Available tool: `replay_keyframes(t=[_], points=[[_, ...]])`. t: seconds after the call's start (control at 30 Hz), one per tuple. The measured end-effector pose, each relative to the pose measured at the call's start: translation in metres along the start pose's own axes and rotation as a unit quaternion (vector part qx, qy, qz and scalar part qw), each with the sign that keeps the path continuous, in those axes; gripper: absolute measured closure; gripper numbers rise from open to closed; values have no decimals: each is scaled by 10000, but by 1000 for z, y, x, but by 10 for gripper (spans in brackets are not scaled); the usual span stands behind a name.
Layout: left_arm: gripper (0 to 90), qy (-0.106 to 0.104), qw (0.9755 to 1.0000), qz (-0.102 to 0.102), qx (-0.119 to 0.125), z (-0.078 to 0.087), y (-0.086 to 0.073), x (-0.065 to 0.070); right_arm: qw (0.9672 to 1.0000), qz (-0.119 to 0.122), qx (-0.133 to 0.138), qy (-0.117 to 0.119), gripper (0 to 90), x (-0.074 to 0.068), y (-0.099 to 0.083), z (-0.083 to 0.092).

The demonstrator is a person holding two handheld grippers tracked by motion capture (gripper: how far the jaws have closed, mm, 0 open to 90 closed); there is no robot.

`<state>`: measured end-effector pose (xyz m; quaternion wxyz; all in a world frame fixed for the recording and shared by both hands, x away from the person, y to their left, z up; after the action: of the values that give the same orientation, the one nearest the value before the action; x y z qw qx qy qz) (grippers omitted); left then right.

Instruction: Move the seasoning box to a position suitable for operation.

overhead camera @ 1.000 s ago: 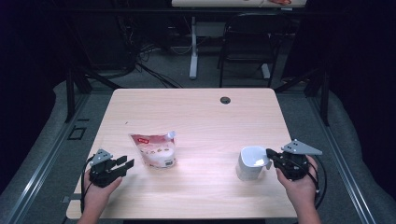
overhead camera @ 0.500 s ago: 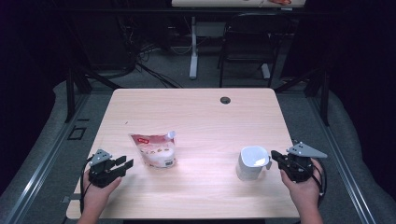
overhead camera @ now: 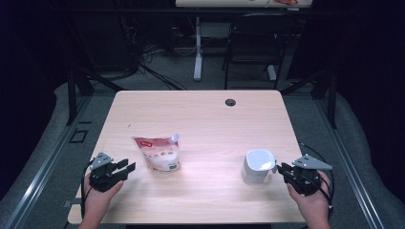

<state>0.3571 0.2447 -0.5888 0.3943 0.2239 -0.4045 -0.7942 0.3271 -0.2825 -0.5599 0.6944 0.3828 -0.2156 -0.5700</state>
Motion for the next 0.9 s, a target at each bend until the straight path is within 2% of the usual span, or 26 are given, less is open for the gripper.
replay_keyframes(t=[0.2, 0.33, 0.43, 0.53, 0.67, 0.9], points=[[602, -4, 10000, 17, -19, 0, 0, -1, 9999, 19, -97, -52, 673, 0, -4, -10], [602, 3, 10000, 19, -7, 1, 0, -1, 9998, 106, -181, -65, 669, -2, -7, -21], [603, 0, 10000, 14, -7, 1, 0, -2, 9996, 178, -182, -76, 686, -3, -7, -25], [602, 12, 10000, 29, 34, 0, 0, -2, 9993, 245, -222, -157, 758, -4, -7, -30], [602, 33, 10000, 31, 19, 0, 0, -2, 9994, 232, -144, -228, 834, -2, -7, -31], [602, 49, 10000, 30, 24, 1, 0, -2, 9993, 320, -97, -143, 838, -8, -6, -32]])
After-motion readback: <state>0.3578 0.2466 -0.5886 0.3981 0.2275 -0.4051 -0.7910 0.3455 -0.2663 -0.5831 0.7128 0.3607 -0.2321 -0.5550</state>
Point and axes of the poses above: each handheld gripper's, and its own axes: z roughly backward along the jaws, y roughly out of its top, x roughly to its right, the point moved 8 cm from there along -z, roughly forward along the jaws, and after that the axes turned 13 degrees about -z, right-handed, at the moved point
